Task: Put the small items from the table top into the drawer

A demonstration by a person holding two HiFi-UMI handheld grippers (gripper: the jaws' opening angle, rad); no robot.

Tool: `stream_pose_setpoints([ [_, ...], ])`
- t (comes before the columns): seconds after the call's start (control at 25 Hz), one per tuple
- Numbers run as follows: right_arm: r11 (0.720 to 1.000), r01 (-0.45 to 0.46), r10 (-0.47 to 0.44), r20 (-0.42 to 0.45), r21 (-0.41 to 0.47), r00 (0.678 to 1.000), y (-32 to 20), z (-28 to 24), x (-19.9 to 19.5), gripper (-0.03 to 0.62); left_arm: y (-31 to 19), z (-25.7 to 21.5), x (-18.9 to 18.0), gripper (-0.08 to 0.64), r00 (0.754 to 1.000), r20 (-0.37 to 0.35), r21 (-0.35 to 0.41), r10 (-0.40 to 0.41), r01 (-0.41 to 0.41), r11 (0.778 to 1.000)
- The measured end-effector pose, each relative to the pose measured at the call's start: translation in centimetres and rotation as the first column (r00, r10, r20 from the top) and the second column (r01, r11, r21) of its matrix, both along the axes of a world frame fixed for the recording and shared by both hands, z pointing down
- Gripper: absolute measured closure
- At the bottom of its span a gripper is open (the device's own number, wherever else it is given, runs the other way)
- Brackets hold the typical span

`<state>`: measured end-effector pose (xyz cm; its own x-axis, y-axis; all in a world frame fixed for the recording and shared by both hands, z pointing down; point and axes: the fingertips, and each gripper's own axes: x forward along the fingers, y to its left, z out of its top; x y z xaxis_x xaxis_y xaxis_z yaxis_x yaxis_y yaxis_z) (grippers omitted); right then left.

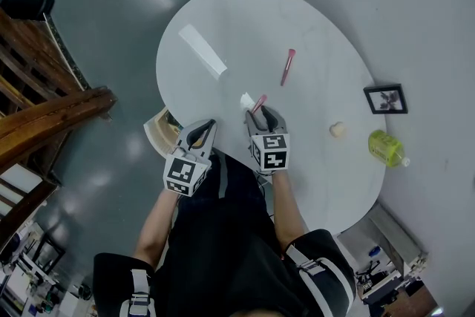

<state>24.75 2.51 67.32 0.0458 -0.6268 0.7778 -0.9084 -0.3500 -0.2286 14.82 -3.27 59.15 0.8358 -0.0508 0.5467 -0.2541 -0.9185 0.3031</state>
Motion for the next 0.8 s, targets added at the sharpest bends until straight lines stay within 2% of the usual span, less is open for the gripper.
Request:
stream_pose_setpoints([
  [0.12,0.999,-0.027,0.027,-0.029,-0.019,0.999,0.4,0.3,0.9,0.473,0.2,0.0,0.1,0.54,1.0,0.002,0.0,0.001,-0.001,1.0],
  [0.24,0.999,-0.042,0.04,-0.044,-0.029,0.998,0.8,0.4,1.4,0.517,0.4,0.0,0.2,0.54,1.0,0.002,0.001,0.001,-0.001,1.0],
  [0.6,0.999,-0.046,0.046,-0.014,-0.009,0.999,1.0,0.3,1.5,0.526,0.6,-0.3,-0.4,0.54,1.0,-0.002,0.007,-0.017,0.017,1.0],
  [0.8,0.998,-0.048,0.049,-0.032,0.026,0.998,0.7,-1.2,1.9,0.526,0.5,-1.0,-0.8,0.54,0.999,-0.013,0.019,-0.036,0.036,0.999],
])
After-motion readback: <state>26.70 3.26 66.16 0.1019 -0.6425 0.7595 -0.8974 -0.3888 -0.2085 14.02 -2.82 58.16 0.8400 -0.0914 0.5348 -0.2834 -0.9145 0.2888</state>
